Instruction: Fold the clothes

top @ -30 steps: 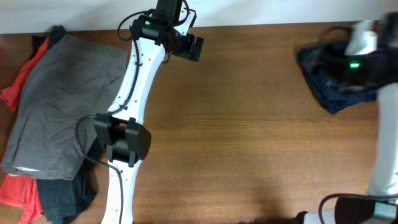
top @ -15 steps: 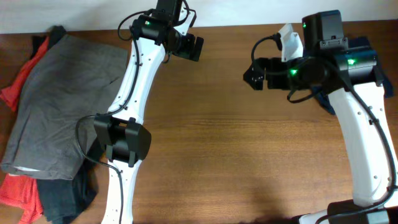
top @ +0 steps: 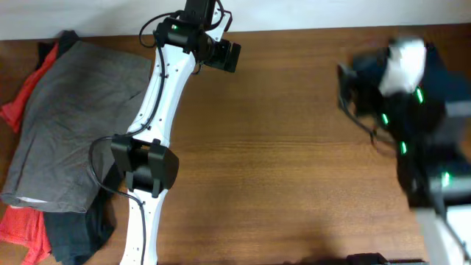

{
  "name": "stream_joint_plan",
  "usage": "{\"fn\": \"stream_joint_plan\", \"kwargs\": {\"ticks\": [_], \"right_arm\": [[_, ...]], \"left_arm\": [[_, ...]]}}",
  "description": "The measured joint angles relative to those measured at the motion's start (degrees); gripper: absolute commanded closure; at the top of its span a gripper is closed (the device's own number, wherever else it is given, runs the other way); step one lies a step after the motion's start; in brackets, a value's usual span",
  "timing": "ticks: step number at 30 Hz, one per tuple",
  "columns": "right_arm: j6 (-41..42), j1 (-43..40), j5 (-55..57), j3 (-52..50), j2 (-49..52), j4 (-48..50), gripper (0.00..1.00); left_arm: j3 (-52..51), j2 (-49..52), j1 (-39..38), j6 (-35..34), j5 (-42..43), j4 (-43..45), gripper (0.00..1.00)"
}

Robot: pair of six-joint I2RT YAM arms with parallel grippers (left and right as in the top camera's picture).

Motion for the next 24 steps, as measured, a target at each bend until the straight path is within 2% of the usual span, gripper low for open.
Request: {"fn": "stream_joint_plan", "kwargs": {"ticks": [4,7,10,16,24], "right_arm": [[-0.5,-5.4,-1.4,-20.3,-12.0,8.1,0.01],[-0.9,-7.3,-2.2,-41.5,-25.3,15.2,0.01],[-0.9,-7.4,-2.9,-52.9,-35.7,19.3,0.01],[-0.9,-7.4,-4.6,-66.6,-48.8,21.7,0.01],[-1.0,-7.4,-5.2,-67.7,-51.1,22.9,0.02]], "left_arm": [[0.0,0.0,0.0,0.0,0.0,0.0,0.01],[0.0,0.0,0.0,0.0,0.0,0.0,0.01],[0.0,0.0,0.0,0.0,0.0,0.0,0.01],[0.0,0.0,0.0,0.0,0.0,0.1,0.01],[0.0,0.0,0.0,0.0,0.0,0.0,0.01]]}}
